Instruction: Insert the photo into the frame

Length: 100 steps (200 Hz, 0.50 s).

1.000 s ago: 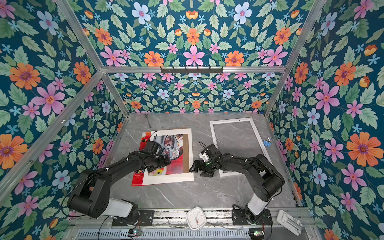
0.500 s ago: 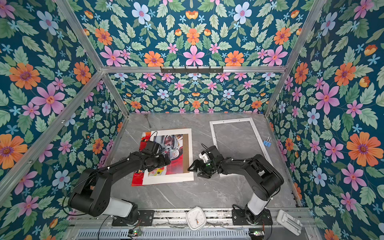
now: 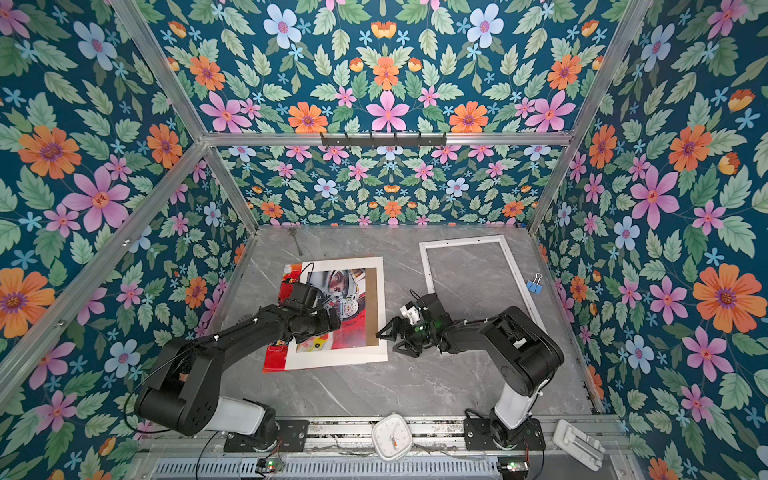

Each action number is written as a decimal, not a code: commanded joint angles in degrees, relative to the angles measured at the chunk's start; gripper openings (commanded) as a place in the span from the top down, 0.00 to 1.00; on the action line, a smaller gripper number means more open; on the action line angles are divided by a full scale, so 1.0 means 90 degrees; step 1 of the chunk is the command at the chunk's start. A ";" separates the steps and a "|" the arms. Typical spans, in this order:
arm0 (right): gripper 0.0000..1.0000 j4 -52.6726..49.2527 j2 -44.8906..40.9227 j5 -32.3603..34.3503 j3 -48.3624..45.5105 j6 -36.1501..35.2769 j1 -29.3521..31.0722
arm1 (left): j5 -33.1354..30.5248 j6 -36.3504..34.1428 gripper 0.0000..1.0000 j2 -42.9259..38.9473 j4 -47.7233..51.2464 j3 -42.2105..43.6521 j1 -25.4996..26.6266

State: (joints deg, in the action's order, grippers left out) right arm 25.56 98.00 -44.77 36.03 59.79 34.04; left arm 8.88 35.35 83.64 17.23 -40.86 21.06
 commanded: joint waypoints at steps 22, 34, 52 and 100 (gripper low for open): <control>0.16 0.0590 0.0048 0.0034 0.0030 0.0260 -0.0030 | 0.0164 0.0037 0.01 0.0082 0.0356 0.0098 -0.0004; 0.20 0.0763 0.0109 0.0025 0.0037 0.0350 -0.0050 | 0.0187 0.0045 0.02 0.0082 0.0341 0.0107 0.0000; 0.28 0.0936 0.0198 -0.0009 0.0087 0.0440 -0.0052 | 0.0204 0.0046 0.01 0.0082 0.0331 0.0099 -0.0004; 0.50 0.0996 0.0317 -0.0011 0.0147 0.0532 -0.0057 | 0.0237 0.0046 0.02 0.0053 0.0356 0.0058 0.0000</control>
State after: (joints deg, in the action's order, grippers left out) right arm 32.82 100.55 -44.95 37.01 63.88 33.54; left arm 8.95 35.38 83.46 16.25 -40.80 21.06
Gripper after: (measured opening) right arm 0.544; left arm 0.981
